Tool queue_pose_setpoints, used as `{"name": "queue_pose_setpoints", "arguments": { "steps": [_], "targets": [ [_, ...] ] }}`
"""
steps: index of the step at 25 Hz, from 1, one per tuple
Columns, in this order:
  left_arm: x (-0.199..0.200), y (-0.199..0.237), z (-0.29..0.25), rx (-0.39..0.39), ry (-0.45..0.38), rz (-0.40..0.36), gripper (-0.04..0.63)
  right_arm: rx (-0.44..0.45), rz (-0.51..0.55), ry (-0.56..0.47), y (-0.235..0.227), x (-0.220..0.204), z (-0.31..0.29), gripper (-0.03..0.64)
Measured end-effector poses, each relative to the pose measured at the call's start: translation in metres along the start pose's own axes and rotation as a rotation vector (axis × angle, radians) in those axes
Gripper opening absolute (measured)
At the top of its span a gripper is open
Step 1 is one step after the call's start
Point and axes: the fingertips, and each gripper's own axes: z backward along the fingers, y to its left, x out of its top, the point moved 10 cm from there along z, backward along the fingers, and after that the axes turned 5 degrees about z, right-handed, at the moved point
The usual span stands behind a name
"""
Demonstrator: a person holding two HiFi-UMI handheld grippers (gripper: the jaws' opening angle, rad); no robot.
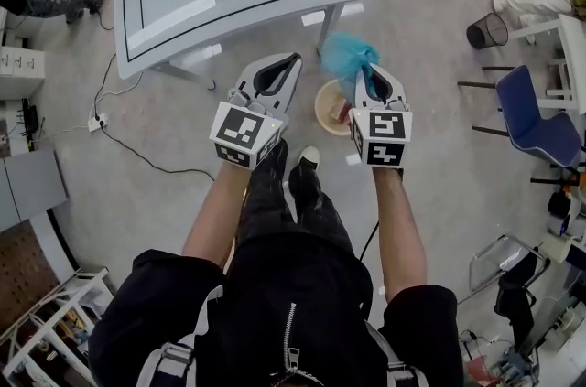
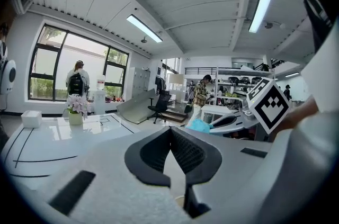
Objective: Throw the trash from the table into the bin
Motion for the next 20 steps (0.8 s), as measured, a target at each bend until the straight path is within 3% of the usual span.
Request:
{"name": "queue_pose_setpoints", "arguments": {
  "steps": [12, 20],
  "targets": [
    [-0.044, -0.027, -0.022, -0.092, 0.053, -0.036, 0.005, -0.064, -0.07, 0.051, -0.015, -0.074, 0.016, 0.017],
    [-0.084, -0.028, -0.019, -0.095, 0.038, -0.053, 0.005, -0.066, -0.084, 0.033, 0.004, -0.113, 0.005, 0.017]
  ]
}}
